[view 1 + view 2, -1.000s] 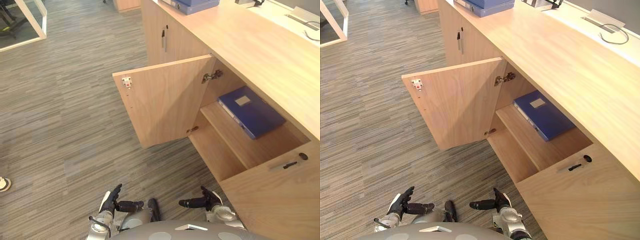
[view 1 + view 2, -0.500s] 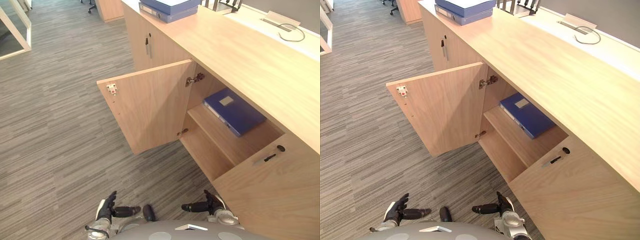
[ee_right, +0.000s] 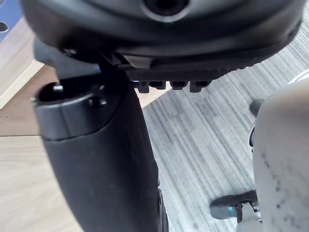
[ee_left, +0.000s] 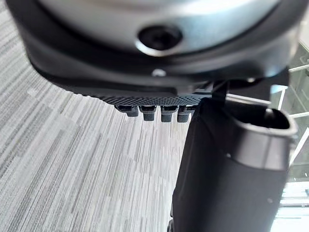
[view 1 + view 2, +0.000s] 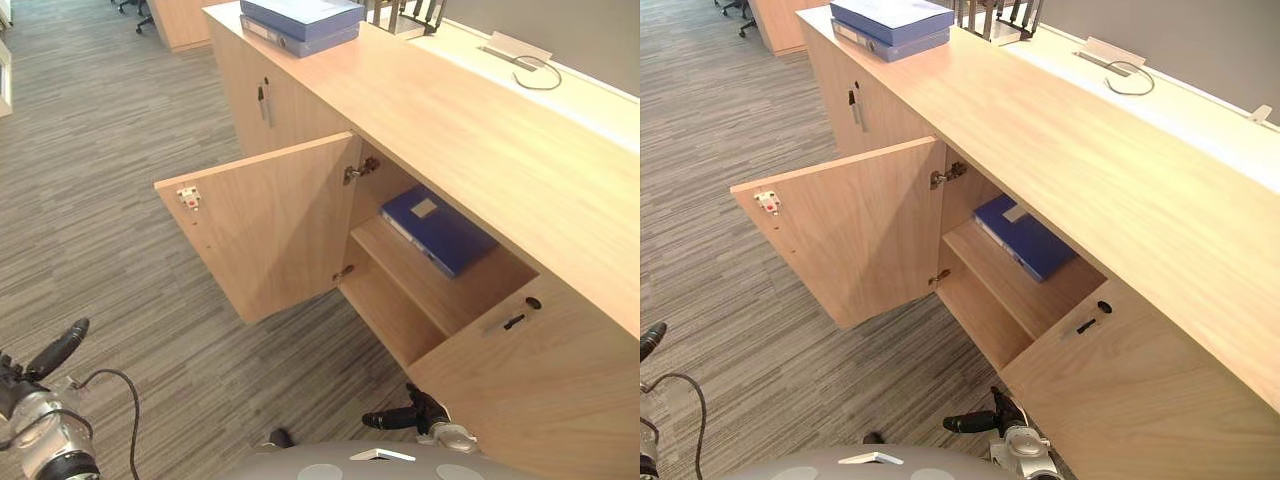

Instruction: Walk over to the cabinet, pick up the folder, carry it to the office cabinet, place the folder inside the office cabinet, then close the office cabinet door

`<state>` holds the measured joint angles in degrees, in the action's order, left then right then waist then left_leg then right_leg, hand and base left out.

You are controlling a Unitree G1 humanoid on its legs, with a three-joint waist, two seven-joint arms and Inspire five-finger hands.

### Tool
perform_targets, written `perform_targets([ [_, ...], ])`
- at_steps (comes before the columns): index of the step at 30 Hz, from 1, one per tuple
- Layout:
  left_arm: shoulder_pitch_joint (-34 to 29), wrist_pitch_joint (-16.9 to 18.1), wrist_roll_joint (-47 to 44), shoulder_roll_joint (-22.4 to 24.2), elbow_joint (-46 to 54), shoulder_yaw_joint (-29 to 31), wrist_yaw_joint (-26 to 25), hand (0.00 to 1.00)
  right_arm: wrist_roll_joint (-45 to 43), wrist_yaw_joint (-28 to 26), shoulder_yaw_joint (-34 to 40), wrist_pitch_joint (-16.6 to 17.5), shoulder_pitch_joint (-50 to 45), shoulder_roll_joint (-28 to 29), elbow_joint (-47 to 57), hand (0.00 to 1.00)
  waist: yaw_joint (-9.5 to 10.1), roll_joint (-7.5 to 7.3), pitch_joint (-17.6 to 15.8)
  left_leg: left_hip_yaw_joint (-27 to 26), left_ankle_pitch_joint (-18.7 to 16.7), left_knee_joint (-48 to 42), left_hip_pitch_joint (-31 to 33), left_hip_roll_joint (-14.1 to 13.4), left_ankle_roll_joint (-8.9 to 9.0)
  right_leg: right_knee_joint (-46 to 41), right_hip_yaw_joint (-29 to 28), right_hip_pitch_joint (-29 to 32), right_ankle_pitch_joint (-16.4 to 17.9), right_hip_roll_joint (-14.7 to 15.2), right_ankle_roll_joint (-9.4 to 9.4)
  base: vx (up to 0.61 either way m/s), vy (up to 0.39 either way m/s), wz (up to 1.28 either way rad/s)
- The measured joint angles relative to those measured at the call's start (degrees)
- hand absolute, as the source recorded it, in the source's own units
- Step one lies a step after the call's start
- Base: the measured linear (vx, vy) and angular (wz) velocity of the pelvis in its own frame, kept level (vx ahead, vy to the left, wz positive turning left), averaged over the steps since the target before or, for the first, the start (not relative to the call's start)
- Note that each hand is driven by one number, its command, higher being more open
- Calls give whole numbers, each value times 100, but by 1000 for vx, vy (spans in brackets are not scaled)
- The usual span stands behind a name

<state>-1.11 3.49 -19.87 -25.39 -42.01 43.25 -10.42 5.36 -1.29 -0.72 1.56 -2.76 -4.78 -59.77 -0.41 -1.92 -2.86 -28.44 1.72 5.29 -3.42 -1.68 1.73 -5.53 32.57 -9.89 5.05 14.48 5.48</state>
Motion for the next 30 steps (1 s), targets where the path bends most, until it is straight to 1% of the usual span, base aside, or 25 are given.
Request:
perform_targets([
  [4,129,-7,3,-330,3,-512,204,100,101,-49,-52,0,-48,4,15,100,25,-15,36,1,-16,-31,-24,-147,30,-306,-43,113,-28,-62,-42,132,-76,0],
  [5,152,-7,-6,-489,25,-768,320,100,98,-79,-57,1,-94,0,117,100,19,66,67,26,-13,-37,-31,-317,28,-691,-190,325,-37,-126,-87,148,-90,-7],
  [6,176,-8,-19,-526,56,-848,359,100,91,-83,-55,2,-105,2,161,100,8,124,69,30,-7,-38,-36,-413,38,-779,-246,406,57,-179,-93,158,-134,-4],
  [7,314,-7,-41,-599,98,-1073,368,100,97,-91,-80,9,-119,1,240,100,-2,203,58,56,35,-38,-49,-600,102,-341,-309,423,243,-433,-126,65,-153,0],
  [8,458,-7,-202,-716,116,-1344,467,100,98,-108,-142,7,-107,3,258,100,4,218,62,72,75,-38,-59,-704,168,239,-309,481,193,-637,-145,32,-180,2],
  [9,528,-8,-273,-771,128,-1500,528,100,99,-120,-160,7,-119,3,283,100,3,188,71,69,93,-39,-67,-700,201,504,-308,521,-14,-685,-200,-6,-213,4],
  [10,593,-8,-427,-849,195,-1767,644,100,98,-131,-154,5,-143,-5,340,100,-16,111,80,73,75,-37,-94,-624,295,600,-319,647,-582,-642,-180,15,-189,4],
  [11,600,-3,-582,-820,226,-2155,826,100,96,-153,-153,-10,-168,-113,340,100,-51,247,170,79,73,-34,-115,-683,410,511,-286,638,-445,-667,-150,46,-155,-6],
  [13,635,-24,-759,-826,359,-2657,1120,100,95,-195,-161,-10,-179,-292,423,100,-72,473,225,12,113,-30,-115,-799,473,482,-325,691,-397,-771,-223,45,-128,-18],
  [14,783,-32,-757,-826,433,-2952,1260,100,86,-204,-151,-13,-182,-380,450,100,-93,584,215,-7,144,-28,-113,-855,523,484,-347,698,-379,-830,-253,-6,-143,-14],
  [15,943,-35,-759,-827,456,-3134,1361,100,82,-205,-155,-26,-177,-425,452,100,-103,632,227,-8,147,-27,-115,-902,528,484,-363,698,-368,-878,-271,-44,-141,-9],
  [16,1065,-151,-932,-844,345,-3132,1178,100,68,-206,-167,-32,-185,-441,480,100,-137,644,237,-9,167,-27,-128,-944,559,484,-371,687,-351,-920,-297,-44,-101,-7],
  [17,1067,-150,-926,-912,352,-3158,1175,100,43,-205,-172,-37,-213,-439,552,100,-138,628,234,-17,169,-27,-132,-976,576,483,-394,694,-350,-952,-299,-51,-91,-6],
  [19,1067,-143,-936,-969,488,-3281,1194,100,17,-205,-173,-43,-309,-448,638,100,-97,540,238,-23,173,-31,-123,-984,593,483,-428,719,-350,-962,-300,-37,-27,-3],
  [20,1067,-130,-1001,-993,538,-3367,1191,100,-5,-205,-174,-83,-338,-442,637,100,-66,473,269,-25,171,-32,-122,-970,597,480,-442,728,-351,-947,-299,-43,8,-1],
  [21,1066,-130,-1010,-1016,560,-3415,1191,100,-5,-205,-174,-96,-359,-443,637,100,-57,440,287,-28,170,-33,-122,-960,598,480,-447,731,-352,-939,-298,-53,21,-1],
  [22,1039,-128,-1087,-1071,605,-3498,1191,100,-5,-208,-200,-100,-420,-414,640,100,-54,366,330,-35,169,-33,-119,-936,598,480,-456,741,-355,-913,-294,-59,33,-1],
  [23,1007,-126,-1155,-1094,658,-3598,1186,100,-5,-214,-207,-100,-435,-389,659,100,-53,335,350,-40,170,-33,-119,-905,598,479,-460,747,-365,-882,-277,-56,30,0],
  [26,878,-116,-1153,-1093,821,-3746,1185,100,-2,-245,-225,-99,-448,-363,661,100,-44,307,367,-52,169,-32,-113,-871,597,476,-484,793,-401,-815,-237,-81,36,-2],
  [28,577,-109,-1166,-1091,1152,-3822,1181,100,-2,-282,-213,-100,-447,-361,661,100,-32,304,369,-57,168,-30,-111,-822,595,477,-491,798,-427,-771,-199,-66,36,1],
  [30,409,-106,-1224,-1096,1405,-4025,1182,100,1,-311,-212,-102,-448,-372,652,100,35,309,366,-54,168,-28,-105,-783,593,479,-473,788,-442,-742,-179,-63,36,9],
])
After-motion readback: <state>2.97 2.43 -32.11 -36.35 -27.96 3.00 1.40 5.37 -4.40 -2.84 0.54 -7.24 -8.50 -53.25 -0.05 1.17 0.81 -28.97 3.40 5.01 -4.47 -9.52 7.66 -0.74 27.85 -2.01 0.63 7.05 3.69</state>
